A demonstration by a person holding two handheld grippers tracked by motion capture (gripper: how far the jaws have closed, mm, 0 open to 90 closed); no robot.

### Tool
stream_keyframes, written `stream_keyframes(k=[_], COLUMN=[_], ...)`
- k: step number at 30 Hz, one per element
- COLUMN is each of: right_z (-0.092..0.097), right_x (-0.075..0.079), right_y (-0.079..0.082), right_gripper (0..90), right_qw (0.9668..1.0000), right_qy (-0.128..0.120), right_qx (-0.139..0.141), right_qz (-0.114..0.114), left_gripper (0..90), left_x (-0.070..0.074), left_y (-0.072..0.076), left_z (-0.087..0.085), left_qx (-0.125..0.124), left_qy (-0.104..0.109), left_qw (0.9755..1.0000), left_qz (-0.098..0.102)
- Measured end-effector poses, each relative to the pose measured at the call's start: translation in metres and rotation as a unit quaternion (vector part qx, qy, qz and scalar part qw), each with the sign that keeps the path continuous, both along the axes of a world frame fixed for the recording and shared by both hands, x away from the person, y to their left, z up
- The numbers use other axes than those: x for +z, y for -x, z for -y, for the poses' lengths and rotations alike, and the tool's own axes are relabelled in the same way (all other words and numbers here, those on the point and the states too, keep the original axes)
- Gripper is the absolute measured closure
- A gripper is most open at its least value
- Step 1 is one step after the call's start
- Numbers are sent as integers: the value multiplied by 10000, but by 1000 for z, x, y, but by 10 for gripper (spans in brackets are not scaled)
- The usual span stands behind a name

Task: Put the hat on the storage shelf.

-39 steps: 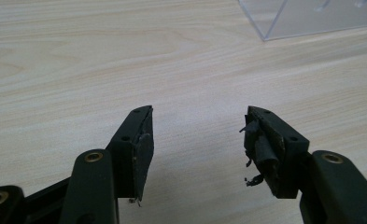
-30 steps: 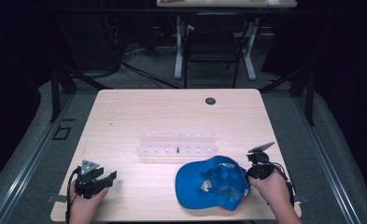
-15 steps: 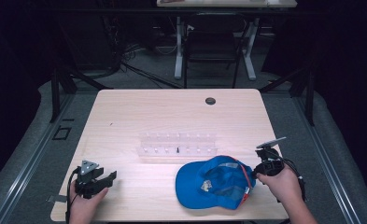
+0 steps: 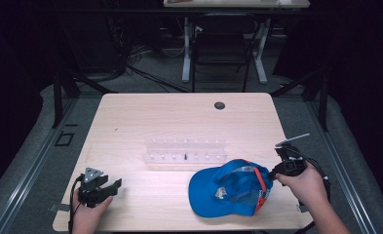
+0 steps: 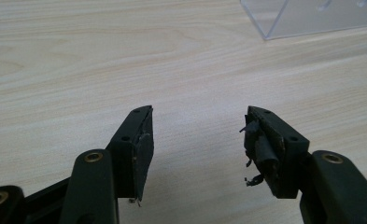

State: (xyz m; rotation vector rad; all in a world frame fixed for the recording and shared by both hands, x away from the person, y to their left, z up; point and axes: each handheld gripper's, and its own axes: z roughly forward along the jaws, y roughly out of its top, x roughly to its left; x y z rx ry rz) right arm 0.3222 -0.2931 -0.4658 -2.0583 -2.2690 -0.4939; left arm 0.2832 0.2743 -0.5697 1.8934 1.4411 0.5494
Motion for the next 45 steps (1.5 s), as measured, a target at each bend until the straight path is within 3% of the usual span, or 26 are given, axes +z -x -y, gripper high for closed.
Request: stream_keyframes(k=[9,10,11,14,16,23,31,35,39,40,42,45], right_z=[-2,-2,-5,-6,-6,-7,-5,-3,-6,-7,-6,-13], right_x=[15,18,18,23,25,33,39,44,47,50,52,59], right_y=[1,0,1,0,-1,-3,-5,-6,-5,-6,-7,-6], right_gripper=[897,897,897,897,898,898,898,898,898,897,897,897], right_qw=[9995,9992,9992,9981,9981,9934,9899,9845,9823,9802,9807,9806], right_qy=[-301,-359,-405,-604,-596,-1134,-1382,-1685,-1804,-1898,-1865,-1909], right_qx=[34,172,31,93,153,29,-40,49,-108,-137,-4,-128], right_qz=[15,-53,24,-38,-84,-190,-315,-488,-481,-545,-582,-436], left_gripper=[426,426,426,426,426,426,426,426,425,426,426,426], left_x=[0,0,0,0,0,0,0,0,0,0,0,0], left_y=[0,0,0,0,0,1,1,1,1,1,1,1], left_z=[0,0,0,0,0,0,0,0,0,0,0,0], left_qx=[-1,0,0,3,-3,1,11,11,9,10,11,8], left_qy=[17,31,30,28,21,31,21,15,19,23,20,32], left_qw=[10000,10000,10000,10000,10000,10000,10000,10000,10000,10000,10000,10000], left_qz=[18,23,24,21,16,27,30,30,37,40,30,36])
